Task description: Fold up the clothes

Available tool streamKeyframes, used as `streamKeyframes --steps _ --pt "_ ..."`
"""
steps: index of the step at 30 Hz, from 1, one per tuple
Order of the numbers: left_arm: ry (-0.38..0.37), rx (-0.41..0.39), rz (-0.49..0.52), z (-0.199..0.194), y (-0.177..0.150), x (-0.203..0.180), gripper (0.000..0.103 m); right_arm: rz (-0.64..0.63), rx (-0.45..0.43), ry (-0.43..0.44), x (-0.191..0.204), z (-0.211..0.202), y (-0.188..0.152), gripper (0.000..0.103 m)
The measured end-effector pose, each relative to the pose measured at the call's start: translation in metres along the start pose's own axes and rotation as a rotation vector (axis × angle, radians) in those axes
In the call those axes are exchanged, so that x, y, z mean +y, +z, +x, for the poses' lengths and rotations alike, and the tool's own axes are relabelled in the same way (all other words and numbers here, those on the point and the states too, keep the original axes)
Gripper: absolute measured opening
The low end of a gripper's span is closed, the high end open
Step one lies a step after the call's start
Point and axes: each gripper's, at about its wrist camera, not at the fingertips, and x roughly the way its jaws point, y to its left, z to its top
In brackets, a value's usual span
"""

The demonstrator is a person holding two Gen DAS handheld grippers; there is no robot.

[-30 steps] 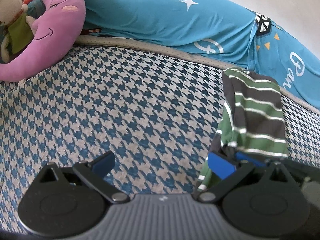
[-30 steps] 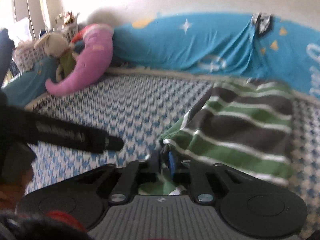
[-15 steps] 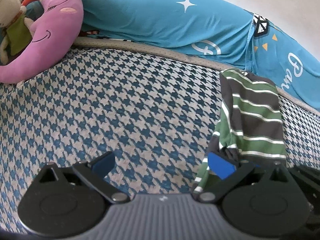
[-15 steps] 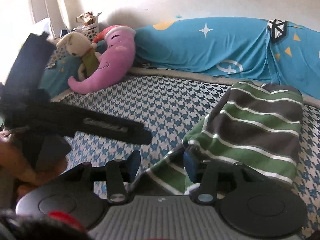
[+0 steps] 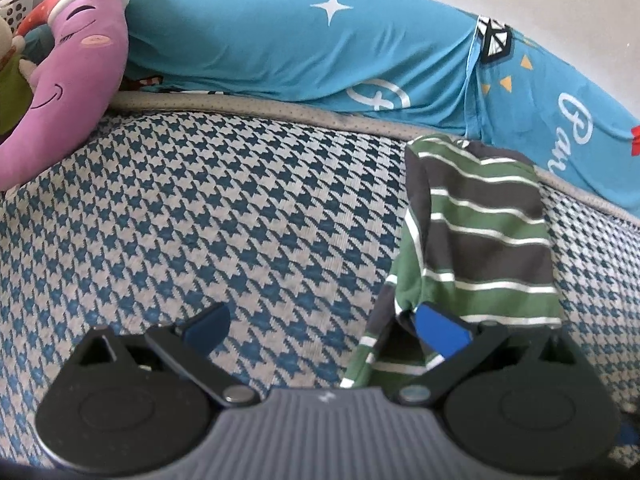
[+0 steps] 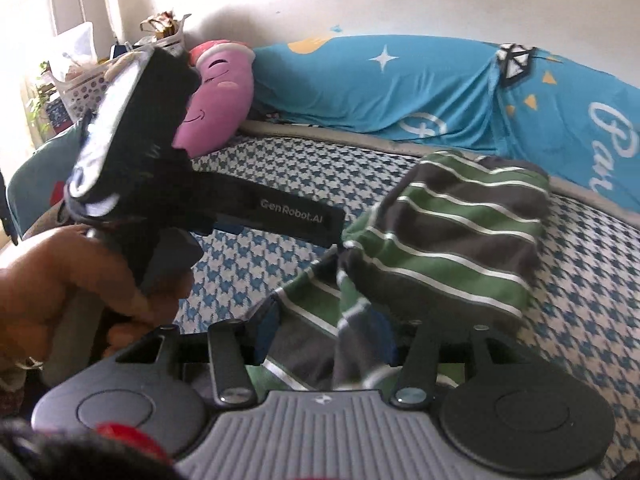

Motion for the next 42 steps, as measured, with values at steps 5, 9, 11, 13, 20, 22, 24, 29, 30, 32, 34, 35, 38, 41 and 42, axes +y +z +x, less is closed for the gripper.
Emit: streamKeyframes --steps 5,9,11,13,20,22,24,29,30,32,34,35,38,41,42 --pt "0.001 0.012 -0.006 0.011 0.003 -0.004 0.103 0.059 0.002 -0.053 -0.012 -0.023 -0.01 0.052" --pt "0.012 0.023 0.011 0.018 0.003 -0.006 0.103 0.105 0.008 -0.094 -0.021 -0.041 -0.022 0.052" --pt "0.037 0.036 0.017 0.023 0.001 -0.006 0.103 0.119 0.009 -0.111 -0.024 -0.05 -0.028 0.052" --pt "0.064 0.05 0.023 0.029 -0.001 -0.005 0.103 0.134 0.01 -0.127 -0.027 -0.058 -0.033 0.052" --pt "0.123 0.039 0.06 0.035 -0.007 -0.004 0.103 0.192 0.028 -0.208 -0.042 -0.075 -0.053 0.052" --pt "0.129 0.042 0.041 0.031 -0.007 -0.002 0.103 0.204 0.038 -0.235 -0.046 -0.077 -0.059 0.052" --pt "0.124 0.037 0.035 0.024 -0.007 -0.003 0.103 0.216 0.048 -0.261 -0.05 -0.08 -0.065 0.052" --pt "0.063 0.033 0.045 -0.001 -0.007 -0.006 0.103 0.245 0.07 -0.298 -0.058 -0.082 -0.077 0.052" --pt "0.05 0.035 0.056 -0.006 -0.009 -0.008 0.103 0.252 0.073 -0.3 -0.06 -0.082 -0.079 0.052" --pt "0.028 0.031 0.081 -0.016 -0.013 -0.01 0.103 0.267 0.079 -0.305 -0.062 -0.082 -0.083 0.052" --pt "0.019 0.027 0.1 -0.023 -0.017 -0.011 0.103 0.281 0.085 -0.31 -0.065 -0.082 -0.088 0.052" --pt "0.015 0.031 0.102 -0.026 -0.021 -0.012 0.103 0.288 0.088 -0.312 -0.066 -0.082 -0.09 0.052" --pt "-0.003 0.046 0.104 -0.034 -0.032 -0.012 0.103 0.31 0.097 -0.319 -0.07 -0.082 -0.096 0.052" --pt "-0.014 0.05 0.112 -0.041 -0.041 -0.013 0.103 0.332 0.106 -0.326 -0.073 -0.082 -0.102 0.052" --pt "-0.017 0.048 0.117 -0.044 -0.043 -0.012 0.103 0.337 0.107 -0.322 -0.074 -0.081 -0.103 0.052"
